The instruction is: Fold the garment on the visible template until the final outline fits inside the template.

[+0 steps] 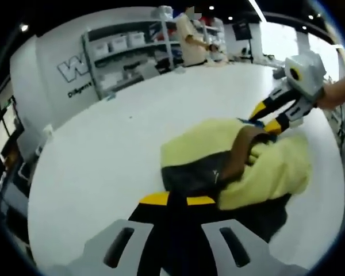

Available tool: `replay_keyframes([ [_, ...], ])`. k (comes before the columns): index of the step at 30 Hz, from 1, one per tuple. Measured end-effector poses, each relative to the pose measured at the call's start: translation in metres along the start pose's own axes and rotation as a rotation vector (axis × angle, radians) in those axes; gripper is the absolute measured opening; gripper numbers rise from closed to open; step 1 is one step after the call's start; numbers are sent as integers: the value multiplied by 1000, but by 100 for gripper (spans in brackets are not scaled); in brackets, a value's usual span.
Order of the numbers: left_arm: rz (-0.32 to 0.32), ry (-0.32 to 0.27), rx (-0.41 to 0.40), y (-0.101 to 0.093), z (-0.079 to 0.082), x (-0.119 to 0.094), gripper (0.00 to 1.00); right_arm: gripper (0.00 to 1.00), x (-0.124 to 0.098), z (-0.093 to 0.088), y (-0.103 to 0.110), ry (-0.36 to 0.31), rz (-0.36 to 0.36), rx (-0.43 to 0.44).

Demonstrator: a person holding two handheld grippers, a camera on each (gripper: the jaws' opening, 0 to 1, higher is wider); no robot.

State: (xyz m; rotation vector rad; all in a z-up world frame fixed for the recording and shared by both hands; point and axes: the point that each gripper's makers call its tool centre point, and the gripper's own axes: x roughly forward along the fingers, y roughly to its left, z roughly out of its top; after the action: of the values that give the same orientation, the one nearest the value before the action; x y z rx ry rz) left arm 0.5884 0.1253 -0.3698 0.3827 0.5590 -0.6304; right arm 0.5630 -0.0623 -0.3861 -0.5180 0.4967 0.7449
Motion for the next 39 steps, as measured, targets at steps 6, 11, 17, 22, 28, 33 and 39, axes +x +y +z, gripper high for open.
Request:
replay_keyframes([
  [6, 4, -13, -27, -1, -3, -1, 6, 14, 0, 1, 3, 16, -37, -115],
  [11, 3, -9, -27, -2, -2, -1, 6, 7, 4, 12, 5, 6, -25, -133],
  [17, -5, -18, -39, 1, -3, 0, 3, 0, 4, 17, 2, -21, 5, -104],
  [22, -17, -44, -66, -1, 6, -6, 1, 0, -4, 21, -4, -66, -11, 41],
  [28, -5, -118, -127, 2, 31, -23, 0, 0, -30, 52, -19, -196, -40, 245],
  [33, -4, -164, -175, 1, 43, -40, 0, 0, -49, 70, -38, -300, -70, 353],
  [39, 14, -208, -163, 4, 53, -56, 0, 0, -65, 89, -33, -316, -74, 295],
])
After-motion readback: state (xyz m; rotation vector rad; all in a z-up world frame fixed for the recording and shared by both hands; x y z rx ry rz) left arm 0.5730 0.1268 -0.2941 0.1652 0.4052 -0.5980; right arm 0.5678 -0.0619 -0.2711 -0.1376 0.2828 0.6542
